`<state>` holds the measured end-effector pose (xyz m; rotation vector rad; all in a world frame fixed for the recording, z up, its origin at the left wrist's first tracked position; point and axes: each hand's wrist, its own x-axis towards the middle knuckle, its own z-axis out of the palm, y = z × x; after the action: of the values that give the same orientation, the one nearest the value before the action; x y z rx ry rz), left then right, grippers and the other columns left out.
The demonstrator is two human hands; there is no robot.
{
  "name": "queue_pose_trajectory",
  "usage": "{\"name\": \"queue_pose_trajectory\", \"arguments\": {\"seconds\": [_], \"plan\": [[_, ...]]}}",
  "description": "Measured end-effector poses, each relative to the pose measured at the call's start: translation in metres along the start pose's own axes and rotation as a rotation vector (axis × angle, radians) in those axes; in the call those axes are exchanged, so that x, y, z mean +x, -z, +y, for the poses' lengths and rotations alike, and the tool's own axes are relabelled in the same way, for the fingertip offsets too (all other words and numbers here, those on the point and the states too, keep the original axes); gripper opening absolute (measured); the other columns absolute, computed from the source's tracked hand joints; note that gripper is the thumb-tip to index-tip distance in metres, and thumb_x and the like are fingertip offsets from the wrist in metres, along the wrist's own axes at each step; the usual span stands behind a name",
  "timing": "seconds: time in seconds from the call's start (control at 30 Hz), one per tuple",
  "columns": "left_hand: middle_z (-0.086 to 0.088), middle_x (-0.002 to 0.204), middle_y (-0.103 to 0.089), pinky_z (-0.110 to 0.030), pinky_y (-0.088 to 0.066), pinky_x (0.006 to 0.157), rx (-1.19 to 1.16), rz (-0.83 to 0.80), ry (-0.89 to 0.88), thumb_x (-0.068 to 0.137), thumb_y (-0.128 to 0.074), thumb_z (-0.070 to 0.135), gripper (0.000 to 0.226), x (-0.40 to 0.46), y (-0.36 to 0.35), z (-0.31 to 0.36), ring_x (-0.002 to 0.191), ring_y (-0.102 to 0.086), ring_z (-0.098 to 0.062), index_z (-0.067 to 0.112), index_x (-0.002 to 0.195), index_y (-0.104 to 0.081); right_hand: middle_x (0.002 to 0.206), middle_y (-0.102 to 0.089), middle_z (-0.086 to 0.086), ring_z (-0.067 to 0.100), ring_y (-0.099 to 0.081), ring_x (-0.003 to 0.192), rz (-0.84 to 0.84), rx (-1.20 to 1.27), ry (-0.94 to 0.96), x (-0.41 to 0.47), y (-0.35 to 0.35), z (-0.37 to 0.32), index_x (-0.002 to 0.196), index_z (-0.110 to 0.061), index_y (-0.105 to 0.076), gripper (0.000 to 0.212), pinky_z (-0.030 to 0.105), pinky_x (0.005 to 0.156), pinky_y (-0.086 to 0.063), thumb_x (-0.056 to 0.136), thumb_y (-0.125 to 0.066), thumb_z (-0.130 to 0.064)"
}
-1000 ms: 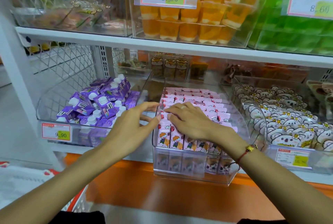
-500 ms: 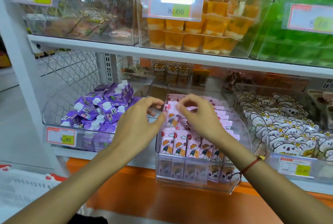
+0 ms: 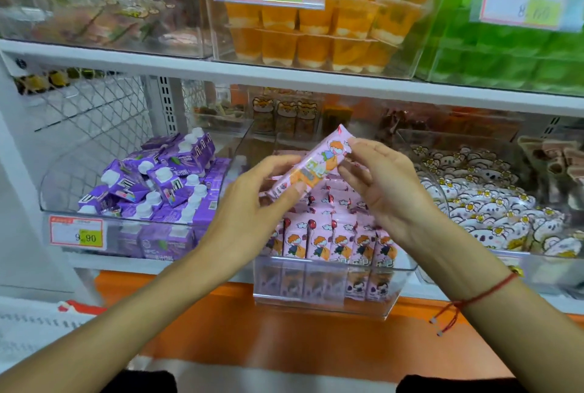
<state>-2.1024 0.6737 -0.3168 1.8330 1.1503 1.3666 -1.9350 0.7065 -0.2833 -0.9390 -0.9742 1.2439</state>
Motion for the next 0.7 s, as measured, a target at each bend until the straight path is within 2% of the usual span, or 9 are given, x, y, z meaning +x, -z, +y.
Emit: {"name": "queue_pose_trajectory", "arguments": {"seconds": [0.07, 0.13, 0.27, 0.37, 0.43, 0.5, 0.57, 0.63, 0.7], "plan": [[0.019, 0.112, -0.064, -0.007, -0.046, 0.082, -0.058, -0.001, 0.017, 0.091, -0.06, 0.015, 0.028, -0.001, -0.002, 0.004, 0.102, -0.058, 0.01, 0.026, 0.117, -0.059, 0.076, -0.072, -0.004, 0.004, -0.068, 0.073, -0.049, -0.03, 0.012, -0.002, 0.004, -0.003, 0.09, -0.013, -0.065, 0.012, 0.016, 0.069, -0.054, 0.095, -0.056, -0.018], [0.017, 0.112, -0.064, -0.008, -0.048, 0.082, -0.125, 0.007, 0.069, 0.092, -0.059, 0.018, 0.026, -0.003, -0.004, 0.007, 0.102, -0.059, 0.009, 0.026, 0.116, -0.059, 0.09, -0.072, -0.002, 0.008, -0.068, 0.087, -0.122, -0.101, 0.02, -0.006, 0.01, -0.003, 0.097, -0.015, -0.066, 0.018, 0.022, 0.082, -0.055, 0.096, -0.053, -0.027], [0.009, 0.108, -0.069, -0.015, -0.051, 0.078, -0.253, 0.013, 0.186, 0.093, -0.057, 0.021, 0.018, -0.007, -0.012, 0.005, 0.09, -0.065, 0.0, 0.024, 0.11, -0.058, 0.127, -0.063, 0.003, 0.013, -0.057, 0.118, -0.281, -0.221, -0.047, -0.017, 0.024, 0.006, 0.115, -0.013, -0.065, 0.034, 0.033, 0.101, -0.045, 0.094, -0.05, -0.035], [0.011, 0.1, -0.07, -0.012, -0.049, 0.072, -0.208, -0.016, 0.16, 0.092, -0.058, 0.018, 0.011, -0.009, -0.019, 0.002, 0.079, -0.064, 0.004, 0.027, 0.099, -0.056, 0.117, -0.069, 0.0, 0.009, -0.06, 0.114, -0.343, -0.229, -0.128, -0.021, 0.026, 0.017, 0.106, -0.013, -0.066, 0.033, 0.034, 0.101, -0.044, 0.1, -0.041, -0.034], [0.013, 0.097, -0.07, -0.014, -0.048, 0.075, -0.155, -0.029, 0.141, 0.091, -0.06, 0.018, 0.011, -0.009, -0.023, -0.002, 0.082, -0.063, 0.005, 0.027, 0.096, -0.057, 0.108, -0.07, 0.003, 0.012, -0.063, 0.107, -0.315, -0.141, -0.16, -0.02, 0.024, 0.02, 0.103, -0.01, -0.064, 0.03, 0.032, 0.096, -0.05, 0.1, -0.042, -0.031], [0.016, 0.106, -0.067, -0.012, -0.048, 0.084, -0.084, -0.057, 0.136, 0.088, -0.065, 0.022, 0.017, -0.01, -0.024, -0.007, 0.095, -0.061, 0.008, 0.029, 0.103, -0.059, 0.1, -0.071, 0.005, 0.014, -0.066, 0.101, -0.258, -0.076, -0.144, -0.02, 0.022, 0.022, 0.102, -0.007, -0.062, 0.027, 0.03, 0.091, -0.054, 0.098, -0.047, -0.029], [0.017, 0.114, -0.062, -0.016, -0.048, 0.087, -0.026, -0.053, 0.139, 0.084, -0.069, 0.029, 0.032, -0.01, -0.025, -0.01, 0.102, -0.058, 0.002, 0.033, 0.114, -0.058, 0.097, -0.073, 0.0, 0.011, -0.068, 0.097, -0.206, -0.085, -0.1, -0.021, 0.021, 0.022, 0.098, -0.009, -0.063, 0.024, 0.026, 0.086, -0.056, 0.094, -0.055, -0.031], [0.018, 0.11, -0.06, -0.024, -0.048, 0.087, -0.003, -0.013, 0.105, 0.082, -0.072, 0.029, 0.039, -0.01, -0.025, -0.009, 0.098, -0.057, -0.006, 0.035, 0.118, -0.056, 0.095, -0.075, 0.0, 0.008, -0.07, 0.09, -0.152, -0.124, -0.065, -0.024, 0.019, 0.021, 0.102, -0.01, -0.064, 0.028, 0.021, 0.077, -0.057, 0.087, -0.064, -0.034], [0.022, 0.099, -0.06, -0.021, -0.048, 0.081, -0.007, 0.01, 0.066, 0.082, -0.073, 0.025, 0.039, -0.011, -0.025, -0.007, 0.089, -0.057, -0.004, 0.038, 0.115, -0.056, 0.09, -0.076, 0.001, 0.007, -0.07, 0.081, -0.124, -0.174, -0.045, -0.025, 0.019, 0.02, 0.106, -0.008, -0.062, 0.036, 0.019, 0.071, -0.056, 0.081, -0.07, -0.033]]}}
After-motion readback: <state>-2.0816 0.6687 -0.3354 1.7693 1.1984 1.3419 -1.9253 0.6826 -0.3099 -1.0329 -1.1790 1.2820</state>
